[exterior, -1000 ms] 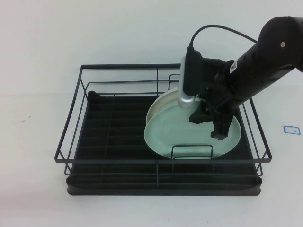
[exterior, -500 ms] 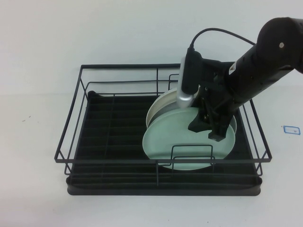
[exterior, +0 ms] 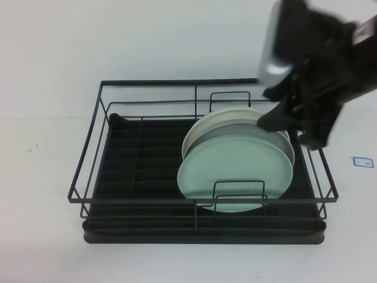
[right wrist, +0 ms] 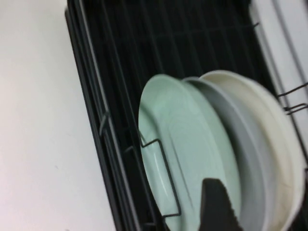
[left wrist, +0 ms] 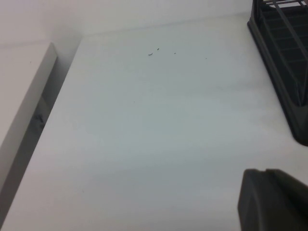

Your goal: Place plate on rack

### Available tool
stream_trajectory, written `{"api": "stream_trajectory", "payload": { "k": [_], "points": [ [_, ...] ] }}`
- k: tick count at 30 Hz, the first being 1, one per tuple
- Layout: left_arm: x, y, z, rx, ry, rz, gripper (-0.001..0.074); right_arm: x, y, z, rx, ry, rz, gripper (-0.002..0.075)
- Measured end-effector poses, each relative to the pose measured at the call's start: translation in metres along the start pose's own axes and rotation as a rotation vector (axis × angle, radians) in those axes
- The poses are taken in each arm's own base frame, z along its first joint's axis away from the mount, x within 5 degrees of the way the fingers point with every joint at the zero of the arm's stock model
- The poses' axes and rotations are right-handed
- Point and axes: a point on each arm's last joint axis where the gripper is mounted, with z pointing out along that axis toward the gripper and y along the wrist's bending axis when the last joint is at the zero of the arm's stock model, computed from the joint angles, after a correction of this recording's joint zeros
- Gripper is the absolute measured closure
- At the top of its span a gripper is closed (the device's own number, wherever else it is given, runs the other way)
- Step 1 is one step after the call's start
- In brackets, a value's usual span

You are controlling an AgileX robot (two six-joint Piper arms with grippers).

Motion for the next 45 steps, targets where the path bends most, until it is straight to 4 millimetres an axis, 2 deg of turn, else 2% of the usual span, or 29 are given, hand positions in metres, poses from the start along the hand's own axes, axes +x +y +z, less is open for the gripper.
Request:
{"api": "stream_trajectory", "payload": {
  "k": [4,8,11,14,17,20,23,26,30,33,36,42,45],
  "points": [
    [0.0,0.0,0.0,0.0,0.0,-0.002,0.0735,-0.003,0.018,-0.052,0.042,-0.042,0.05,0.0313],
    [0.0,0.0,0.0,0.0,0.0,-0.002,0.0735,0.005,0.044,-0.103,0.061,-0.032,0.134,0.0326],
    [0.0,0.0,0.0,0.0,0.0,-0.002,0.0735,0.01,0.061,-0.133,0.08,-0.051,0.179,0.0349],
    [0.0,0.0,0.0,0.0,0.0,-0.002,0.0735,0.013,0.073,-0.152,0.101,-0.08,0.187,0.0358],
    [0.0,0.0,0.0,-0.001,0.0,0.0,0.0735,0.016,0.079,-0.162,0.112,-0.083,0.181,0.0361],
    [0.0,0.0,0.0,-0.001,0.0,0.0,0.0735,0.02,0.079,-0.166,0.153,-0.064,0.195,0.0361],
    [0.0,0.0,0.0,-0.001,0.0,0.0,0.0735,0.034,0.072,-0.164,0.255,0.039,0.257,0.0362],
    [0.0,0.0,0.0,-0.001,0.0,0.0,0.0735,0.052,0.064,-0.154,0.366,0.162,0.41,0.0363],
    [0.0,0.0,0.0,0.001,0.0,0.001,0.0735,0.075,0.063,-0.14,0.421,0.227,0.595,0.0363],
    [0.0,0.0,0.0,0.003,0.0,0.001,0.0735,0.09,0.071,-0.125,0.444,0.136,0.639,0.0363],
    [0.0,0.0,0.0,0.003,0.0,0.001,0.0735,0.107,0.087,-0.115,0.496,-0.037,0.633,0.0363],
    [0.0,0.0,0.0,0.003,0.0,0.001,0.0735,0.156,0.145,-0.103,0.594,-0.36,0.662,0.0364],
    [0.0,0.0,0.0,0.003,0.0,0.002,0.0735,0.175,0.163,-0.095,0.662,-0.485,0.669,0.0364]
  ]
}}
